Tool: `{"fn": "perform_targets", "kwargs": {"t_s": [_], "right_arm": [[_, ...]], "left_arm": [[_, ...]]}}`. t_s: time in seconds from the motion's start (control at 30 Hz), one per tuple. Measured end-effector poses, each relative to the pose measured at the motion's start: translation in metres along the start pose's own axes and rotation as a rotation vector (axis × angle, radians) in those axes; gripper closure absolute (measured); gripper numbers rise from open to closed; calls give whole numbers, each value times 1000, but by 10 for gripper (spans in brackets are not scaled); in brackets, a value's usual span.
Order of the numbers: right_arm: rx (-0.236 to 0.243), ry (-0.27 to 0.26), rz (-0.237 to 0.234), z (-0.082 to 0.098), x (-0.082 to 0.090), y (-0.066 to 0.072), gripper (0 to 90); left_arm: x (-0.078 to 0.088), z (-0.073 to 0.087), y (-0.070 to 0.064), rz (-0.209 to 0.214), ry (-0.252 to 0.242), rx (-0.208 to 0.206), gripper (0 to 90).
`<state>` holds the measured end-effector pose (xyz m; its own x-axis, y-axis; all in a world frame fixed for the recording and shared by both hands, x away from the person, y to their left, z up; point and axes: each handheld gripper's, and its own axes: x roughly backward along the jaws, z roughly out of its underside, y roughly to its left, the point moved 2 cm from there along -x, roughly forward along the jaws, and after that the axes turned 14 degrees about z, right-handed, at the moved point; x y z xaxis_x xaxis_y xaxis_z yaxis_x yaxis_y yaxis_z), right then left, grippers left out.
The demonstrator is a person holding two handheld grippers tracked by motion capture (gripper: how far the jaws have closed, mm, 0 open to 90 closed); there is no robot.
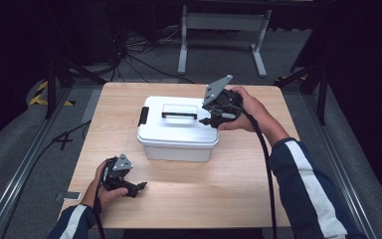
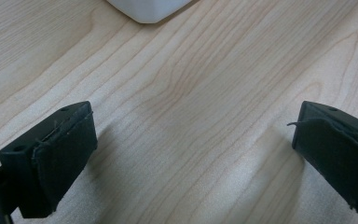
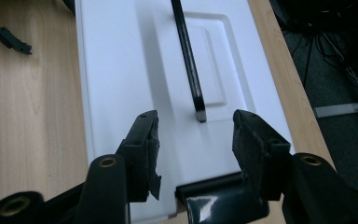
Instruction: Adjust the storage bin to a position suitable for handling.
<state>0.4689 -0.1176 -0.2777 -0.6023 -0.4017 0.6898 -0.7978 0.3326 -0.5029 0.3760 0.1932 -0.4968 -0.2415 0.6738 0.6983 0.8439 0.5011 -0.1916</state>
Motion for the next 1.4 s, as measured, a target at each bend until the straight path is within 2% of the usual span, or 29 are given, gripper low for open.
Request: {"fn": "perform_targets", "kwargs": {"t_s": [0.13,0.27,0.47,0.6,0.77,0.83,1.1,1.2,1.27,1.4], "right_arm": [[20,-2,-9,-17,-10,1,539],[54,15,-21,-25,-20,1,555],[98,76,-23,-36,-40,7,607],[108,86,-24,-41,-47,11,689],[152,100,-24,-46,-51,13,808],[161,98,-5,-46,-52,13,835],[190,106,-7,-49,-53,13,842],[203,125,-16,-51,-53,13,840],[196,130,-18,-53,-55,13,838],[219,144,-19,-55,-57,14,844]], "left_arm": [[1,0,-1,0,5,6,4],[1,0,-1,0,5,6,4],[1,0,-1,-1,6,5,5],[1,0,0,-5,7,-1,5],[1,0,0,-6,7,2,5],[1,0,0,-6,7,2,5],[1,0,0,-4,8,3,5],[1,0,0,-3,8,3,5],[1,0,0,-4,8,3,5],[1,0,0,-3,8,4,5]]}}
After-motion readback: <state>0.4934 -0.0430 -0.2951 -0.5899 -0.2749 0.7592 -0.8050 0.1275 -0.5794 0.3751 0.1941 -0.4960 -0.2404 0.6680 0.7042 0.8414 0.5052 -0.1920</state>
